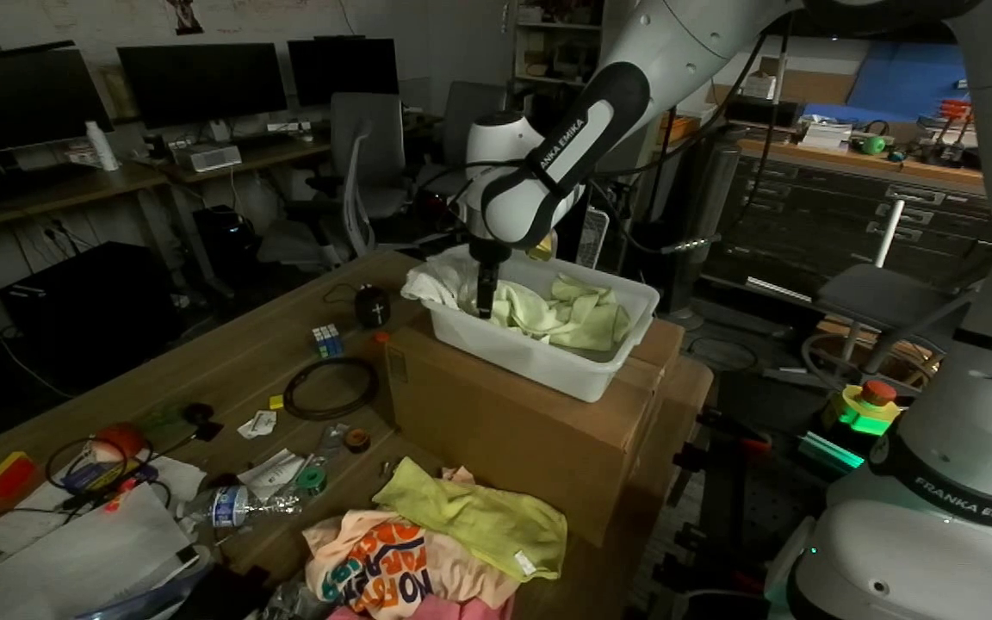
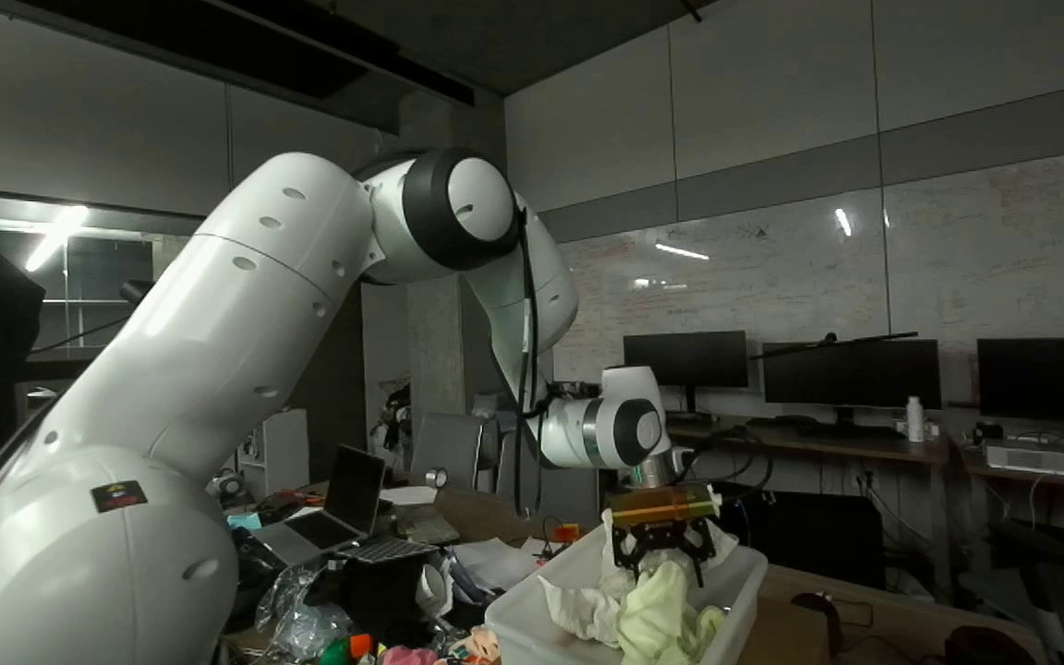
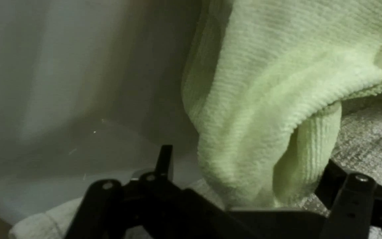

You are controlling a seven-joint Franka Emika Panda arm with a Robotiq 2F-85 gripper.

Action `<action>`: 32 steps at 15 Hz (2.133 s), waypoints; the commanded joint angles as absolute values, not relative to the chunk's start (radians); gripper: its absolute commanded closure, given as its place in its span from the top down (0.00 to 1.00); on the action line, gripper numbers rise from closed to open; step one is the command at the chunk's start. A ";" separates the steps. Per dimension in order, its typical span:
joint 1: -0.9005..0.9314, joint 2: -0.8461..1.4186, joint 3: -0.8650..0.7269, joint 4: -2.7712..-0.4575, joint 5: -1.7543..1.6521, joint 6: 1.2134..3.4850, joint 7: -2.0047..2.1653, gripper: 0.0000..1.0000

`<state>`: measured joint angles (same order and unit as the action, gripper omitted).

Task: Remove the things from the bowl and put them on the table

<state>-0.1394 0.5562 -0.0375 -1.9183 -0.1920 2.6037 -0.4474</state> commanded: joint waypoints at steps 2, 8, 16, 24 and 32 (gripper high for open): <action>-0.143 0.588 -0.044 -1.885 -0.208 2.617 -0.420 0.59; -0.132 0.574 -0.041 -1.906 -0.201 2.603 -0.377 0.11; -0.074 0.388 -0.089 -2.019 -0.219 2.638 -0.183 0.03; -0.015 0.066 -0.172 -2.114 -0.450 2.639 0.122 0.03; -0.053 -0.163 -0.079 -2.093 -0.632 2.560 0.436 0.03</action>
<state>-0.0345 -0.0670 -0.1323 -2.0921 -0.5935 2.6095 0.3314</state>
